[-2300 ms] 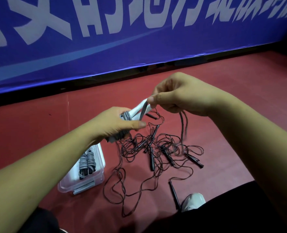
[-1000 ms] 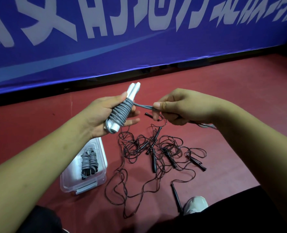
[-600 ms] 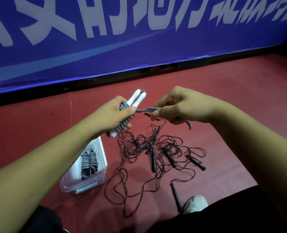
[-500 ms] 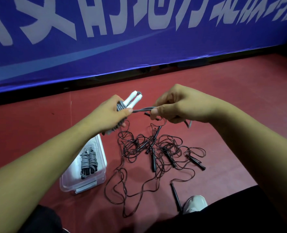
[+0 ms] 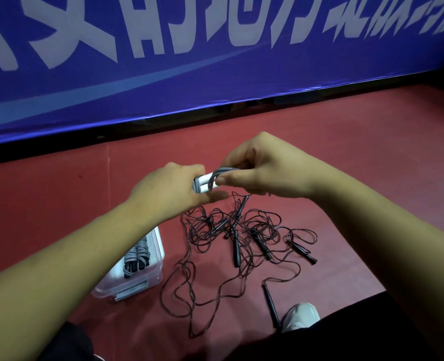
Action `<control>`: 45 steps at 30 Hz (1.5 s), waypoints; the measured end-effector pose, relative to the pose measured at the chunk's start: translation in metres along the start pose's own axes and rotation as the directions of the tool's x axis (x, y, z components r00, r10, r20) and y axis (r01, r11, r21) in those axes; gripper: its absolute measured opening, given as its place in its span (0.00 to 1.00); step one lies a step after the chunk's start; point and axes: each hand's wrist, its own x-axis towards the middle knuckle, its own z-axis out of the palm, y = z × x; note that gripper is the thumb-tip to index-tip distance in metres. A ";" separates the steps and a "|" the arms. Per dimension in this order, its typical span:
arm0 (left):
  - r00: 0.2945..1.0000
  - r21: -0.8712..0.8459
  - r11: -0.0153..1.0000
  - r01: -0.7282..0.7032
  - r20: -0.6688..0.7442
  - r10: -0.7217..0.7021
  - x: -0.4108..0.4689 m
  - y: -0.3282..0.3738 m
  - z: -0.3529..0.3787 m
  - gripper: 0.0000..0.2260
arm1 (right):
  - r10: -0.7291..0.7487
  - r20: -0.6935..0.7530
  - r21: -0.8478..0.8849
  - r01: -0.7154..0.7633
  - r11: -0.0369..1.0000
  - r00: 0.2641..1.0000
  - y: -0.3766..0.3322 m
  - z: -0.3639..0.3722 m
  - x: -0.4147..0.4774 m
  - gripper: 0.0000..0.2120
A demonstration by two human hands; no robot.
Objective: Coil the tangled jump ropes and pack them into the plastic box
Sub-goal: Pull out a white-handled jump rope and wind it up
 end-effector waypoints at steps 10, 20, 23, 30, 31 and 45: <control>0.909 -0.086 0.905 -0.416 -0.007 0.417 -0.007 0.006 0.001 0.17 | -0.145 -0.250 -0.098 0.124 0.987 0.957 0.014 -0.009 0.005 0.07; 0.961 -0.928 0.280 -0.247 -0.199 0.190 -0.012 0.019 -0.020 0.27 | 0.073 -0.125 0.331 -0.028 0.943 0.989 0.051 -0.015 0.004 0.13; 0.973 -0.951 0.214 -0.225 -0.209 0.094 -0.008 0.021 -0.025 0.23 | 0.116 -0.024 0.383 -0.098 0.918 0.993 0.049 -0.008 0.007 0.11; 0.982 -0.945 0.326 -0.024 -0.084 -0.172 0.009 -0.003 -0.024 0.09 | 0.189 0.126 0.619 -0.227 0.752 0.974 0.045 0.004 0.004 0.12; 0.979 -0.937 0.349 0.003 -0.067 -0.191 0.011 -0.005 -0.023 0.07 | 0.190 0.147 0.660 -0.239 0.712 0.971 0.043 0.007 0.006 0.12; 0.984 -0.143 0.990 0.015 -0.175 -0.040 0.011 -0.020 -0.013 0.14 | 0.243 0.298 0.731 -0.385 0.563 0.923 0.015 0.022 0.010 0.06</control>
